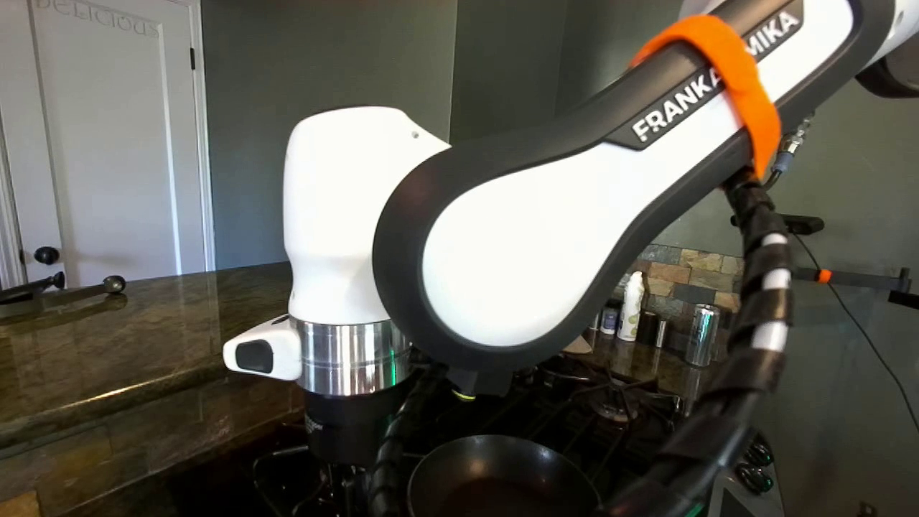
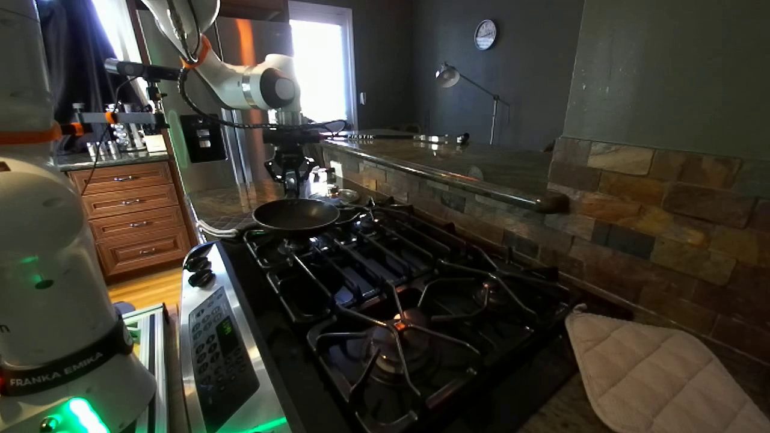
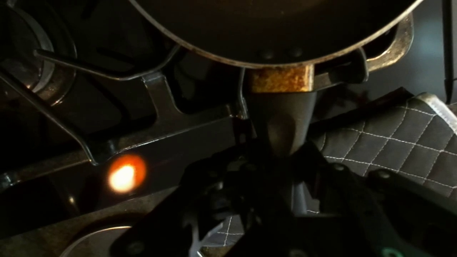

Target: Move the pan to the bottom left stove plate

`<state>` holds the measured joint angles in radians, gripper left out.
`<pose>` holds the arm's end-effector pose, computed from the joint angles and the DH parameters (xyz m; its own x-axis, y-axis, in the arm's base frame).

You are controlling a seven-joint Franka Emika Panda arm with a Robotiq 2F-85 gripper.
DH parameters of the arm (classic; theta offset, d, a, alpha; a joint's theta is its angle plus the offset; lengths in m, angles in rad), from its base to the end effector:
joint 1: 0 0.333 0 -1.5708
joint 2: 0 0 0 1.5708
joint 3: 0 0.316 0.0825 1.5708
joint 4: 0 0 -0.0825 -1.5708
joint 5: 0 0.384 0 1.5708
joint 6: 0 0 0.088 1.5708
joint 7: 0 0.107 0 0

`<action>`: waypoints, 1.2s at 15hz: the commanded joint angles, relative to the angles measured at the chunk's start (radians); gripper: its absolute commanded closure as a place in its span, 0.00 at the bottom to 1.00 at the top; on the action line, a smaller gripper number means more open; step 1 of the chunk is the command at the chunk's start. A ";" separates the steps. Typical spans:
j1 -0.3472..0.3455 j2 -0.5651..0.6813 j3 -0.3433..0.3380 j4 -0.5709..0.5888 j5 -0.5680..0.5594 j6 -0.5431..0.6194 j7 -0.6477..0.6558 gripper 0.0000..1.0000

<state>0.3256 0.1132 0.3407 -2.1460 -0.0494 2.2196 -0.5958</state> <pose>0.4346 0.3375 0.3505 0.2756 0.9609 -0.0273 0.9609 -0.2762 -0.0178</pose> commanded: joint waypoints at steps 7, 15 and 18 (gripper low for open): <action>0.018 0.004 0.015 0.039 -0.073 -0.012 0.158 0.92; 0.042 0.027 0.025 0.061 -0.142 -0.032 0.224 0.92; 0.044 0.030 0.026 0.061 -0.149 -0.032 0.232 0.44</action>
<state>0.3597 0.1250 0.3616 -2.1159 -0.1711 2.2196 -0.4030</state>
